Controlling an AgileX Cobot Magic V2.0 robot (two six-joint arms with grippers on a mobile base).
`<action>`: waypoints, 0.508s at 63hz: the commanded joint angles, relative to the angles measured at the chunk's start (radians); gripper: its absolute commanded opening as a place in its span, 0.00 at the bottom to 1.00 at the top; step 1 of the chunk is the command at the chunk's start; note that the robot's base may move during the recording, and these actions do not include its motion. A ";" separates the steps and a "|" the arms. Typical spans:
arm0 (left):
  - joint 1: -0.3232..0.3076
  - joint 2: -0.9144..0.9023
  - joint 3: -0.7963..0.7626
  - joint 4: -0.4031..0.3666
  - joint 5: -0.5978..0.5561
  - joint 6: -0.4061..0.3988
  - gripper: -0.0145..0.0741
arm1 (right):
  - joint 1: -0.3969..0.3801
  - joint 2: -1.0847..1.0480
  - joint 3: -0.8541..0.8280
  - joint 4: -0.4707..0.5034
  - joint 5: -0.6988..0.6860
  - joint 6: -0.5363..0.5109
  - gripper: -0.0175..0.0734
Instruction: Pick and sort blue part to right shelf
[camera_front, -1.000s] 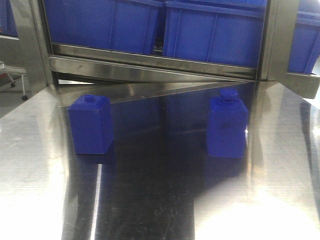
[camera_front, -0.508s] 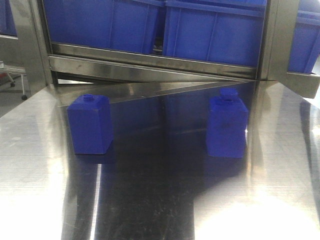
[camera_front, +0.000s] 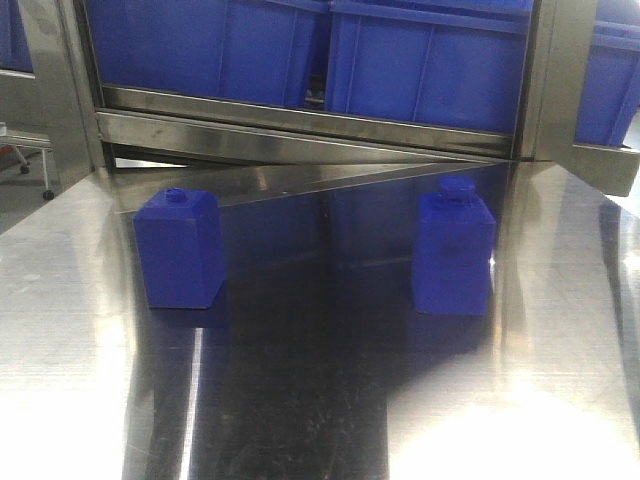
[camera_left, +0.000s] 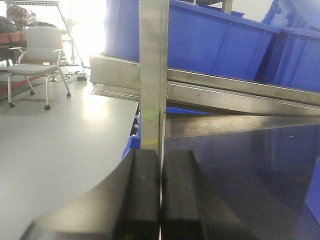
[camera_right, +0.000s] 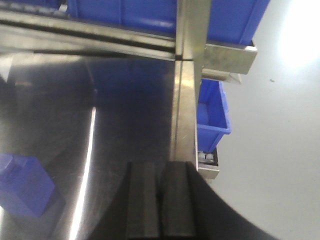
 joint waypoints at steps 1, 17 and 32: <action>0.001 -0.021 0.021 -0.002 -0.084 -0.007 0.30 | 0.056 0.072 -0.063 -0.078 -0.070 0.062 0.25; 0.001 -0.021 0.021 -0.002 -0.084 -0.007 0.30 | 0.224 0.297 -0.168 -0.106 0.033 0.189 0.45; 0.001 -0.021 0.021 -0.002 -0.084 -0.007 0.30 | 0.306 0.507 -0.329 -0.116 0.225 0.333 0.88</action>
